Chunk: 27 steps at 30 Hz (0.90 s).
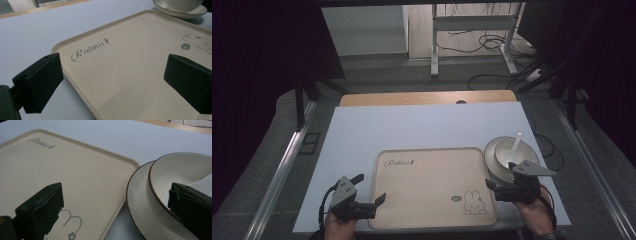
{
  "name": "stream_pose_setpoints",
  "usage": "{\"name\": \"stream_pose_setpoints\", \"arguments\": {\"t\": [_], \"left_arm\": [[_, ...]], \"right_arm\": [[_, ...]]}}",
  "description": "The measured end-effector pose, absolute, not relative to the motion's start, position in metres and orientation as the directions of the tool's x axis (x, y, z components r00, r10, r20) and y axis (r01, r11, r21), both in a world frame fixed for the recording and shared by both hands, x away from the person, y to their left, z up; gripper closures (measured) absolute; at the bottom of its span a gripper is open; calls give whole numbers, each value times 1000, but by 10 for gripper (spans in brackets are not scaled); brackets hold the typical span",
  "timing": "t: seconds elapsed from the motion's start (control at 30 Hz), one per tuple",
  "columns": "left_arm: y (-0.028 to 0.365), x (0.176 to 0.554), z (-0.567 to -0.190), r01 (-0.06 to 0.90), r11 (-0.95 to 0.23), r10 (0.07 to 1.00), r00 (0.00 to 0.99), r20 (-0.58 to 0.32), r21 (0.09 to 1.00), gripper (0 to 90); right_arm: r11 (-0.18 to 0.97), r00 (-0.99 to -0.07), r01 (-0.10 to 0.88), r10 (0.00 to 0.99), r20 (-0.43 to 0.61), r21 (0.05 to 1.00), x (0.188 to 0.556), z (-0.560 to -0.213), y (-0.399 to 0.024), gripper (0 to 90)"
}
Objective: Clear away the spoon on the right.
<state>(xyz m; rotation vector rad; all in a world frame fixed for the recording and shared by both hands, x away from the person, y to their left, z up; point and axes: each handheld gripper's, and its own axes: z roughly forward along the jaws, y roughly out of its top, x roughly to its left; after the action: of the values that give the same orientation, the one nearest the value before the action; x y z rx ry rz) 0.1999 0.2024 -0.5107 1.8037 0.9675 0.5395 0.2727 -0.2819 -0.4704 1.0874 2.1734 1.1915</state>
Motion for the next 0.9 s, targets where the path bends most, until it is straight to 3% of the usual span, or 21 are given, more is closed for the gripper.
{"name": "stream_pose_setpoints", "arguments": {"t": [0.9], "left_arm": [[200, 201, -512, 379, -207, 807, 588, -62, 902, 21]], "right_arm": [[330, -530, 473, 847, -35, 817, 291, -458, -293, 31]]}}
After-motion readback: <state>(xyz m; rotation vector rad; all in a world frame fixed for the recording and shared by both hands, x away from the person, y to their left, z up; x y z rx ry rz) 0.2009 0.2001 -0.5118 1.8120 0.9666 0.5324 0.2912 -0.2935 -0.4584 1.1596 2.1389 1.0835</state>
